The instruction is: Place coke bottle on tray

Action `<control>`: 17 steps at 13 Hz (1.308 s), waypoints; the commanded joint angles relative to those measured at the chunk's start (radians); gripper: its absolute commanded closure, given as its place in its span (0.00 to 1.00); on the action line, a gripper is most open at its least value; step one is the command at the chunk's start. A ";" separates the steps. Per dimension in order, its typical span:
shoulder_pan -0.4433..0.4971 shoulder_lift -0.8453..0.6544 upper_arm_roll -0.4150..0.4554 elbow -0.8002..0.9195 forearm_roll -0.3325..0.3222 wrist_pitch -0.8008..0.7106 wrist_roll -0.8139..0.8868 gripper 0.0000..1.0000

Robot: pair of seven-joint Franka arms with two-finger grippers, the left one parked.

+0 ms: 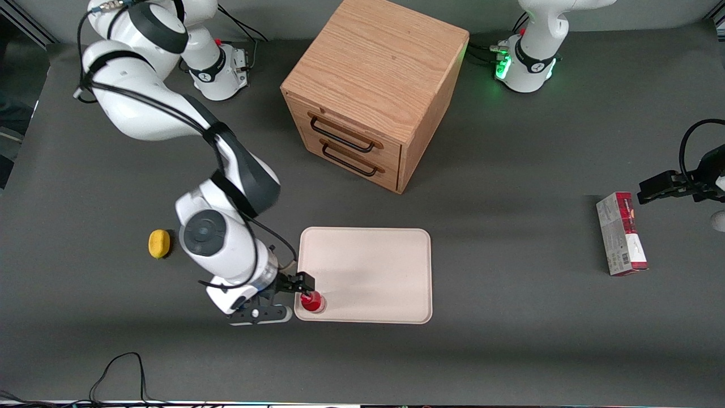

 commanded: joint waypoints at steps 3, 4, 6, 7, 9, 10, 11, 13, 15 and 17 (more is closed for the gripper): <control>-0.086 -0.404 -0.149 -0.332 0.324 -0.092 -0.074 0.00; -0.083 -0.499 -0.233 -0.418 0.422 -0.092 -0.150 0.00; -0.076 -0.745 -0.379 -0.661 0.541 -0.091 -0.279 0.00; -0.074 -0.863 -0.430 -0.783 0.547 -0.091 -0.310 0.00; -0.060 -1.066 -0.502 -0.979 0.547 -0.096 -0.329 0.00; -0.059 -1.145 -0.533 -1.044 0.546 -0.114 -0.341 0.00; -0.059 -1.183 -0.557 -1.057 0.546 -0.161 -0.375 0.00; -0.059 -1.219 -0.576 -1.034 0.534 -0.246 -0.387 0.00; -0.060 -1.207 -0.600 -1.000 0.534 -0.260 -0.389 0.00; -0.065 -1.169 -0.622 -0.965 0.540 -0.260 -0.390 0.00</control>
